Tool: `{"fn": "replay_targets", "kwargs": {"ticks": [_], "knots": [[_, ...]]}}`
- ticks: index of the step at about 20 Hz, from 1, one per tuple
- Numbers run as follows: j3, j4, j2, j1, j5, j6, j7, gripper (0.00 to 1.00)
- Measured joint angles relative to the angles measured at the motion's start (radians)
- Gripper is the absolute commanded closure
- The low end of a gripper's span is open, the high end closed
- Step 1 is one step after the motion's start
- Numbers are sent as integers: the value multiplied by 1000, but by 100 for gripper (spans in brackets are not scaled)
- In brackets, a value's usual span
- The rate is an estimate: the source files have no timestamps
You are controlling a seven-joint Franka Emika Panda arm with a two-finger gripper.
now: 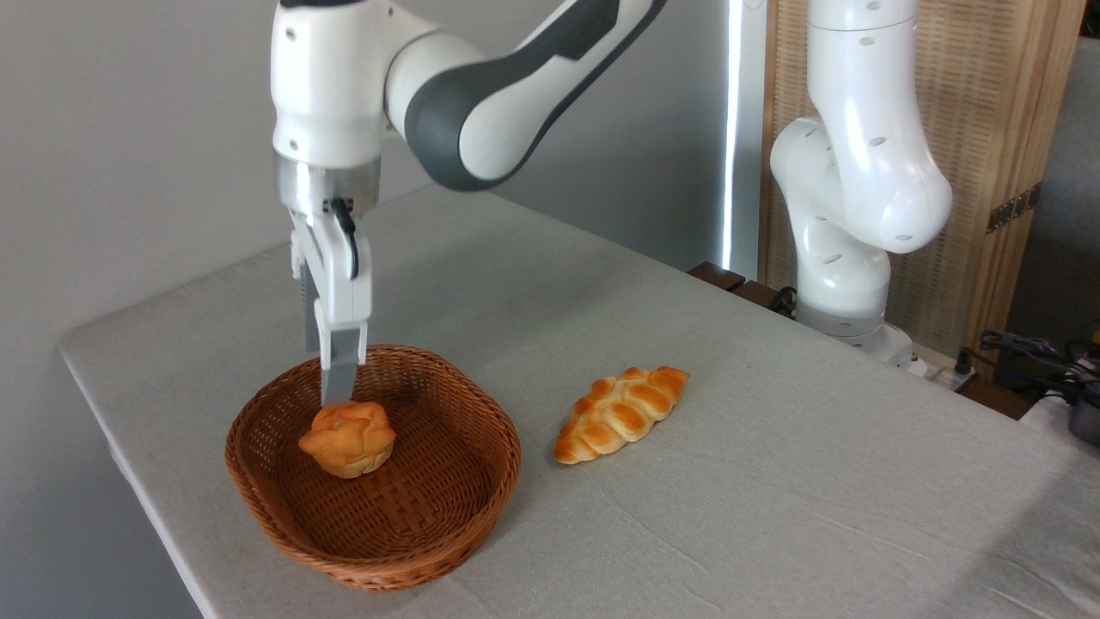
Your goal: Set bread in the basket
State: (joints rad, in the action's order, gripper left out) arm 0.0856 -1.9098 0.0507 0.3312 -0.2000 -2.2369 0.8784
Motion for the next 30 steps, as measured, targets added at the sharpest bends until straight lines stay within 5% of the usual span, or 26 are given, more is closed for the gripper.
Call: {"fn": "replay_targets", "kwargs": {"ticks": [2,8,12,17,30], "knots": [[0,23,-37,-26,0,46,-46,0],[-3,214,-79,-129,1,461,-82,0],[-48,286,-76,-225,75,619,-82,0],[-105,299,-70,-281,143,650,-93,0],[-120,300,-65,-286,173,650,-119,0]]}}
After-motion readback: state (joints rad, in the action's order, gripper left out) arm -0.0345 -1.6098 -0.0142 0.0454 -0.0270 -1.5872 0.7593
